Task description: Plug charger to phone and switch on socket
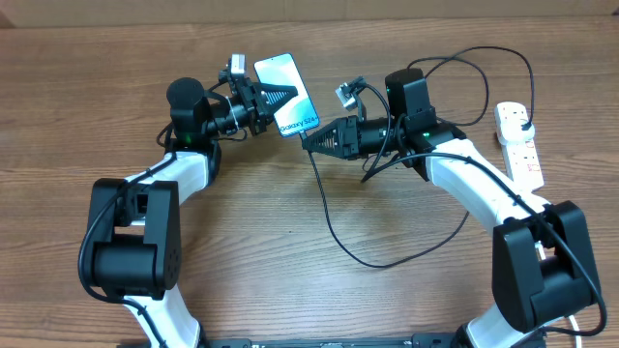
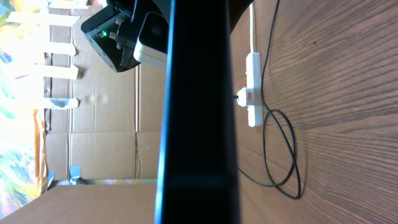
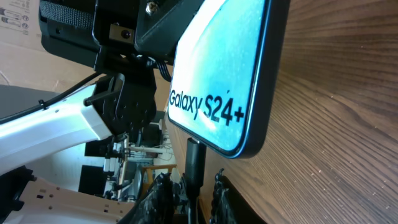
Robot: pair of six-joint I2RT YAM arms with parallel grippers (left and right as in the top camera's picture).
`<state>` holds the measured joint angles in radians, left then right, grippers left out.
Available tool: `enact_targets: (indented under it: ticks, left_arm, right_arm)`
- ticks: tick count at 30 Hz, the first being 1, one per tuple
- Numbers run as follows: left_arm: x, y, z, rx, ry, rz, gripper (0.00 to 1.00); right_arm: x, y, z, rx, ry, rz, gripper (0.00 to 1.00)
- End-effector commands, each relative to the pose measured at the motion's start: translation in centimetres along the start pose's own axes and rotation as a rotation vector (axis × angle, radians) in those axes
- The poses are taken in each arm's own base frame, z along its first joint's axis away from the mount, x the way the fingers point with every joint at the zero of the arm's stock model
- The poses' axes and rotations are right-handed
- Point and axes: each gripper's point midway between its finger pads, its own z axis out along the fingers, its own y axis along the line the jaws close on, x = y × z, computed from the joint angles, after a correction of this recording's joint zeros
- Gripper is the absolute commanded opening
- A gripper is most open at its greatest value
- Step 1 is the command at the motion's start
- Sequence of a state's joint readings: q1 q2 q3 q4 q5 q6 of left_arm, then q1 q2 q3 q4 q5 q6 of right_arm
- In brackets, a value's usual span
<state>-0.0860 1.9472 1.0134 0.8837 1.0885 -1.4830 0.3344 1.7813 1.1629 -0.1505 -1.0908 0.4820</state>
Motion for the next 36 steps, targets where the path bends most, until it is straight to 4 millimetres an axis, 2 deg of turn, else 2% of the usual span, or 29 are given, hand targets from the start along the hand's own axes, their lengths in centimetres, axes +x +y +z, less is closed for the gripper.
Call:
enact_targets:
  ticks: [1, 6, 13, 16, 36]
  left_arm:
    - [1.0, -0.7, 0.7, 0.014, 0.040, 0.030, 0.04]
    - [1.7, -0.8, 1.3, 0.015, 0.062, 0.031, 0.04]
    - [2.0, -0.8, 1.3, 0.016, 0.076, 0.032, 0.04]
    - [2.0, -0.8, 1.3, 0.017, 0.077, 0.032, 0.04]
    - [3.8, -0.9, 1.2, 0.029, 0.181, 0.077, 0.04]
  right_arm:
    - [-0.3, 0.7, -0.2, 0.001, -0.013, -0.037, 0.21]
    - [-0.3, 0.8, -0.1, 0.001, -0.011, -0.037, 0.11]
    - [-0.3, 0.8, -0.1, 0.000, -0.011, -0.036, 0.11]
    - [-0.3, 0.8, -0.1, 0.000, -0.011, -0.034, 0.04]
    - [-0.8, 0.5, -0.7, 0.004, -0.030, -0.009, 0.04]
